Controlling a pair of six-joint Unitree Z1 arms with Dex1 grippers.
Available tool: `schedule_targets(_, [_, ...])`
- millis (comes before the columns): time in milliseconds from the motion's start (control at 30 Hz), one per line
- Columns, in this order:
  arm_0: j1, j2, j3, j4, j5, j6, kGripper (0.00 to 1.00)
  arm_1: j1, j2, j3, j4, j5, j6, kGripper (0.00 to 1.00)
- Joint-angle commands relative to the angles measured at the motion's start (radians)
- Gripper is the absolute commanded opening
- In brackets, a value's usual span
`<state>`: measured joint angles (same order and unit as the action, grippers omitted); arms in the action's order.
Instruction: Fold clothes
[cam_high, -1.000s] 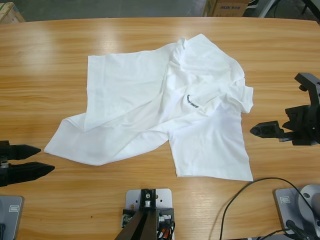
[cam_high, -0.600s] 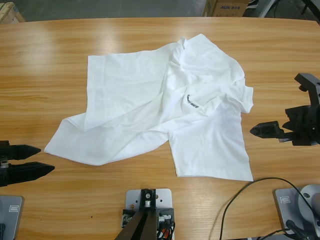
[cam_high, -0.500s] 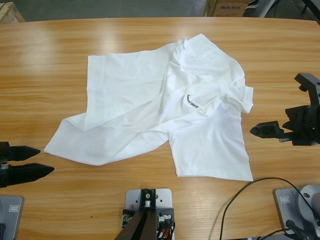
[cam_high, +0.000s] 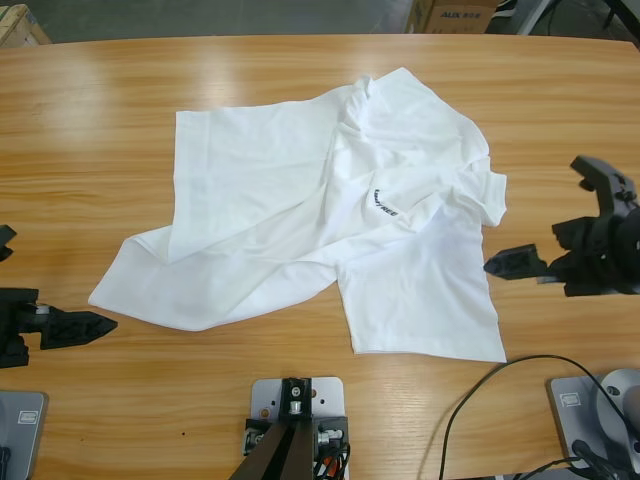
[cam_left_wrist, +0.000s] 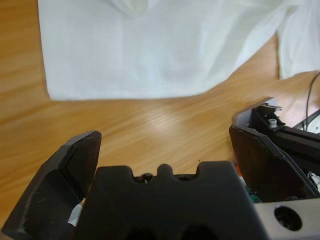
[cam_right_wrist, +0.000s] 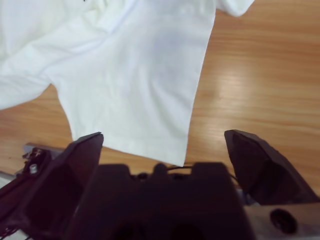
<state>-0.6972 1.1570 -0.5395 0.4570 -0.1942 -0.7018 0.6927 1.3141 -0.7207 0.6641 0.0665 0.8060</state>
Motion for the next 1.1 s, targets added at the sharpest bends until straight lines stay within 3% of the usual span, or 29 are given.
schedule_targets(33, [-0.050, 0.098, 0.032, 0.031, 0.018, -0.146, 1.000, 0.139, 0.123, 0.029, -0.016, 0.011, 0.131, 1.000])
schedule_targets(267, [-0.071, 0.104, 0.050, 0.030, 0.097, -0.254, 1.000, 0.139, 0.093, 0.043, -0.033, -0.001, 0.149, 1.000])
schedule_targets(500, [-0.068, 0.226, 0.029, 0.008, 0.161, -0.372, 0.997, 0.139, 0.066, 0.051, -0.038, 0.001, 0.153, 1.000])
schedule_targets(600, [0.020, 0.200, 0.044, -0.013, 0.158, -0.378, 0.880, 0.139, 0.067, 0.059, -0.052, 0.002, 0.152, 1.000])
schedule_targets(733, [0.132, 0.161, 0.089, -0.103, 0.120, -0.346, 0.830, 0.139, 0.068, 0.061, -0.060, 0.002, 0.149, 1.000])
schedule_targets(1100, [0.139, 0.273, 0.091, -0.157, 0.065, -0.322, 0.830, 0.139, 0.076, 0.070, -0.078, -0.001, 0.147, 1.000])
